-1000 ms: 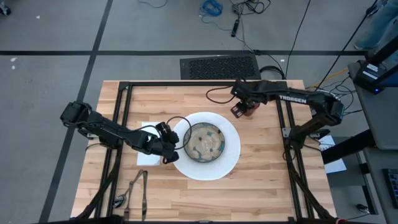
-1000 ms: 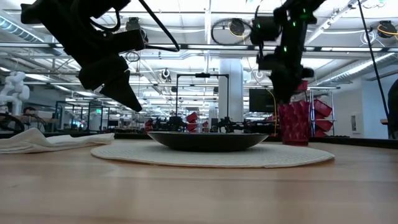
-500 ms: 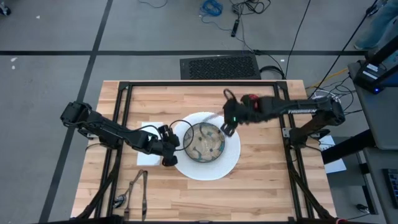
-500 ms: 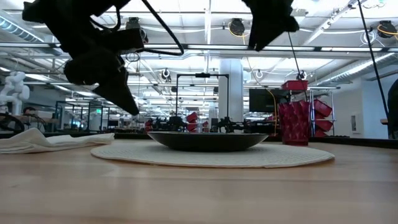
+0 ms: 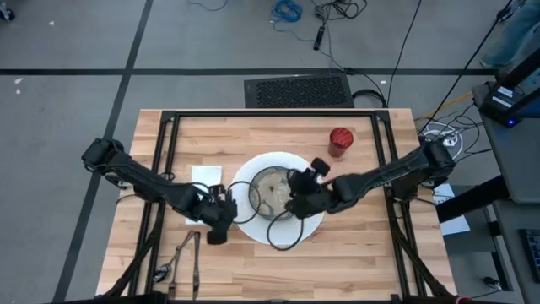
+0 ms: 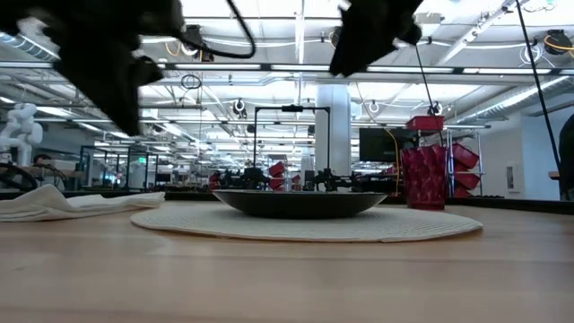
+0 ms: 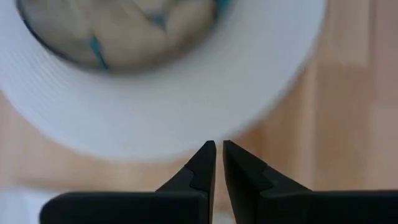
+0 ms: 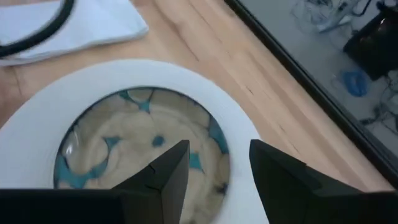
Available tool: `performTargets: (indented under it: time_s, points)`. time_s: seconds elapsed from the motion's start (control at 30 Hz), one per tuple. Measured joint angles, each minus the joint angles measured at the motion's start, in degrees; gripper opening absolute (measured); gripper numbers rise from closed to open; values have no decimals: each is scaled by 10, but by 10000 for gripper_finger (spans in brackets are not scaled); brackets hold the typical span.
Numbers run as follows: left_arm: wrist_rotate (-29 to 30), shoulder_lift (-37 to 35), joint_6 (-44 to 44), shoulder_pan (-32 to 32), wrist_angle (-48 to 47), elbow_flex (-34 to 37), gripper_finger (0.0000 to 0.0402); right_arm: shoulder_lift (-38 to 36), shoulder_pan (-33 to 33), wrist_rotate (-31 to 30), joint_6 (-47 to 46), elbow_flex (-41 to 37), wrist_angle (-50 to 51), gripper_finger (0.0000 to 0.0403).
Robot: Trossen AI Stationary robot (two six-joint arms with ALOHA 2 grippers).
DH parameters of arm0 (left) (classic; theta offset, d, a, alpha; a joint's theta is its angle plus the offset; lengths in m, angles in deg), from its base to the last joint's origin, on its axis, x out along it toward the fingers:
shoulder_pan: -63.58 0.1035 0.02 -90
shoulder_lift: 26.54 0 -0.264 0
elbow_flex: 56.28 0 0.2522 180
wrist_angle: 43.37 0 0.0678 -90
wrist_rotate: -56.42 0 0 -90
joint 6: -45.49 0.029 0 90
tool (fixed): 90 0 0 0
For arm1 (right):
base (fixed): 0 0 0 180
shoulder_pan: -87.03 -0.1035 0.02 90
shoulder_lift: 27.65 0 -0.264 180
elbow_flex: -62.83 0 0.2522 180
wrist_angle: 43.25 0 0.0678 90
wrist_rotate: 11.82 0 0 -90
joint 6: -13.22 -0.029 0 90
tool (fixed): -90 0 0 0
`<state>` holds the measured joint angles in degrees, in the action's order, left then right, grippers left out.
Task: Set table place
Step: Put the black knife to the right of the white placemat
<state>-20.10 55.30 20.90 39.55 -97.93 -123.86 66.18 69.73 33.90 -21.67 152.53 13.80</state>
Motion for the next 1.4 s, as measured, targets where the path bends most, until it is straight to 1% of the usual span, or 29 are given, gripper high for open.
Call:
performTargets:
  time_s: [0.1, 0.17, 0.33, 0.4, 0.53, 0.63, 0.77, 0.87, 0.93, 1.0, 1.13, 1.23, 1.4]
  points:
    - [-43, 0, -74, -23, -73, -19, 18, 34, -2, -2, 19, -31, -89, 155]
    - [-75, 0, -120, -43, -103, -19, 18, 59, -5, 11, 48, -46, -150, 155]
    - [-149, 0, -236, -102, -124, -11, 18, 126, -23, 25, 103, -52, -291, 155]
    - [-169, 0, -276, -129, -124, -7, 18, 149, -36, 25, 118, -52, -362, 155]
    - [-180, 0, -347, -186, -124, -1, 18, 189, -72, 25, 137, -52, -517, 155]
    - [-179, 0, -392, -224, -105, 6, 18, 221, -103, 29, 160, -52, -623, 155]
    - [-179, 0, -426, -269, -61, 27, 18, 267, -142, 69, 194, -52, -751, 155]
    - [-179, 4, -445, -295, -48, 50, 18, 300, -163, 74, 196, -52, -832, 155]
    - [-171, 16, -454, -311, -42, 56, 18, 315, -174, 71, 196, -47, -858, 155]
    - [-154, 29, -456, -326, -31, 60, 18, 328, -181, 71, 193, -31, -858, 155]
    - [-149, 67, -439, -343, 52, 63, 18, 347, -194, 70, 195, 12, -859, 155]
    - [-150, 103, -426, -349, 86, 63, 18, 363, -197, 70, 201, 49, -839, 155]
    - [-148, 136, -414, -351, 98, 61, 18, 374, -195, 68, 200, 81, -815, 155]
